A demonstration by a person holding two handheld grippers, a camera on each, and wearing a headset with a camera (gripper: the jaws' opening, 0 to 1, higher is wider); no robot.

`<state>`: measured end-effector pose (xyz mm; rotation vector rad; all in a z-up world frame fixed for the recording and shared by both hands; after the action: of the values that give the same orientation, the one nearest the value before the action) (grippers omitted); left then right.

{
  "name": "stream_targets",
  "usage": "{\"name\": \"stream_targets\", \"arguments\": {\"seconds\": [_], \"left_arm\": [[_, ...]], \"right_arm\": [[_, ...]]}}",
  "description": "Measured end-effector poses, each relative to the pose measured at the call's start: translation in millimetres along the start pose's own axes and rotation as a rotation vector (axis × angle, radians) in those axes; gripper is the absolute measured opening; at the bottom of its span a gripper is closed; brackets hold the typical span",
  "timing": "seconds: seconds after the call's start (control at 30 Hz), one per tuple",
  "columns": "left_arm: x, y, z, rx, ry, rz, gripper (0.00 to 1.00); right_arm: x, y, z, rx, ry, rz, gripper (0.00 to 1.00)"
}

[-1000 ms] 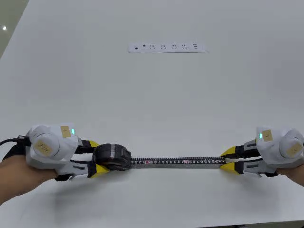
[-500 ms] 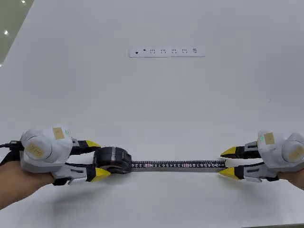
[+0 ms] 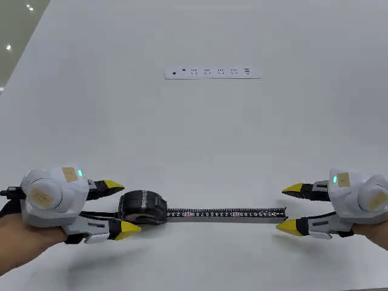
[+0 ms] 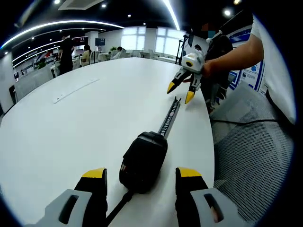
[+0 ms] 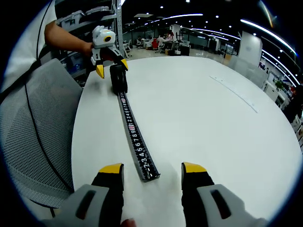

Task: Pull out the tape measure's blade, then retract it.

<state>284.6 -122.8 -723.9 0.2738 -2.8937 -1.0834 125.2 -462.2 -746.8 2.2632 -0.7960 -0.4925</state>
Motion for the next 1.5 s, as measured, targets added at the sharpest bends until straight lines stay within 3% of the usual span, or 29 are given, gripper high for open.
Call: {"name": "stream_targets", "arguments": {"seconds": [0.7, 1.07, 1.5], "left_arm": [[9.2, 21.4, -6.9, 0.042, 0.127, -0.073, 0.70], [15.8, 29.5, -7.8, 0.055, 0.160, -0.089, 0.72], [21.6, 37.1, -10.5, 0.075, 0.221, -0.119, 0.79]], "right_arm": [[-23.1, 11.2, -7.8, 0.047, -0.080, 0.069, 0.56], [-28.3, 16.5, -11.1, 0.059, -0.134, 0.120, 0.68], [-34.4, 21.9, -14.0, 0.075, -0.181, 0.147, 0.72]]}}
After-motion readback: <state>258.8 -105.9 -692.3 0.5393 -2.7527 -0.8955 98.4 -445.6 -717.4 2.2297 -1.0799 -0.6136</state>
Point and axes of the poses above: the centre of the closed fingertips' face, and the gripper's own axes: y roughly backward along the fingers, x roughly to its right, z roughly out of its underside, the point moved 7 cm from there along y, roughly backward along the fingers, and after that the axes turned 10 degrees about -z, right-handed, at the moved point
